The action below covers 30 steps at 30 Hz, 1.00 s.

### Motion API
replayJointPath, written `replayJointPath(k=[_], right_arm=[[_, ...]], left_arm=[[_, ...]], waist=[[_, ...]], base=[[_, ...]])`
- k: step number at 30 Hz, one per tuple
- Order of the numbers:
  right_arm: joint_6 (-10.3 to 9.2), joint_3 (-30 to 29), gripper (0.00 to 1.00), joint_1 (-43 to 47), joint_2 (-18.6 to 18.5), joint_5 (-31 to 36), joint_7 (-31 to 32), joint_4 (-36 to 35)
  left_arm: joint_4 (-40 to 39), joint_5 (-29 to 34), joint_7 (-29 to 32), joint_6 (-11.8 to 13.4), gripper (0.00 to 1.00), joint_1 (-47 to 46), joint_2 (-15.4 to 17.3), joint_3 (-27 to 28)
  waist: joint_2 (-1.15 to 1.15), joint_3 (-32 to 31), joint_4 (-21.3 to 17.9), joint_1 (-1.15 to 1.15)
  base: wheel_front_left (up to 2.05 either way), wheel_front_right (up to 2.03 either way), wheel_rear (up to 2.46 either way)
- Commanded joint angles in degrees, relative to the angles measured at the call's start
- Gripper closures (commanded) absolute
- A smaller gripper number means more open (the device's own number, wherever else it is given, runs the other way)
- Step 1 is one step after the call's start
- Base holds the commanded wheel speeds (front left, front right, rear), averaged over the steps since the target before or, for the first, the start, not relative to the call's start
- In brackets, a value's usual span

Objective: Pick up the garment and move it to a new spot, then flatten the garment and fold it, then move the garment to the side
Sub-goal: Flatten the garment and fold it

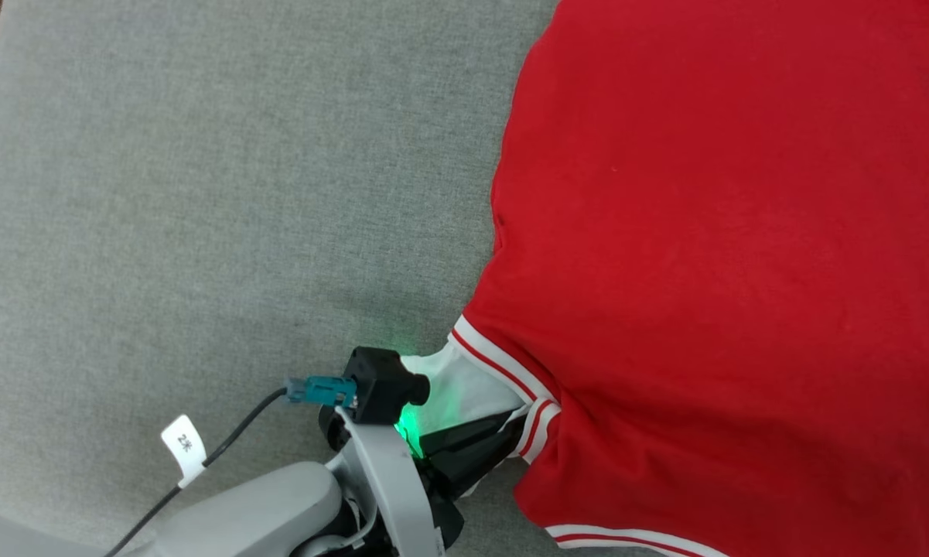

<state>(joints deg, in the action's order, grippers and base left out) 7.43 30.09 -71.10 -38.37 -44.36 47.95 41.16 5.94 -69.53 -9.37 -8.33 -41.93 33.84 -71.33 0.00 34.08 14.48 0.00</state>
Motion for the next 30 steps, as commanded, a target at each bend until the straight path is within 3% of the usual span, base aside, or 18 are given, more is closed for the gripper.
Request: replayJointPath(k=[1, 8, 14, 22, 30], right_arm=[[0.1, 2.33, 1.0, 3.69, 2.53, -0.75, 1.27, 1.79], [0.07, 1.36, 1.0, 2.95, 1.59, -3.54, -3.0, 1.57], [0.06, 3.49, 1.0, 7.16, -2.53, -7.32, -7.37, -4.66], [0.06, 4.78, 1.0, 23.26, -10.84, -16.2, -9.12, -19.35], [0.06, 2.9, 1.0, 43.15, -15.95, -21.08, -9.42, -33.07]], left_arm=[[6.71, -0.53, 0.89, 1.66, 1.0, 0.19, -0.2, -0.36], [7.21, -0.77, -1.45, 1.57, 1.0, -0.67, 0.18, -0.2], [7.35, -1.57, -3.82, 1.56, 1.0, 1.0, 2.56, 0.67], [5.48, -2.57, -5.42, 1.23, 1.0, 6.75, 5.15, 2.65], [3.04, -2.91, -5.77, 2.26, 1.0, 10.48, 6.63, 5.34]], waist=[[0.0, -0.09, -0.16, 0.0], [0.0, -2.09, -2.14, 0.0], [0.0, -6.97, -4.87, 0.0], [0.0, -13.87, -9.61, 0.0], [0.0, -17.41, -13.47, 0.0]], base=[[0.0, 0.0, 0.0], [0.0, 0.0, 0.0], [0.0, 0.0, 0.0], [0.0, 0.0, 0.0], [0.0, 0.0, 0.0]])
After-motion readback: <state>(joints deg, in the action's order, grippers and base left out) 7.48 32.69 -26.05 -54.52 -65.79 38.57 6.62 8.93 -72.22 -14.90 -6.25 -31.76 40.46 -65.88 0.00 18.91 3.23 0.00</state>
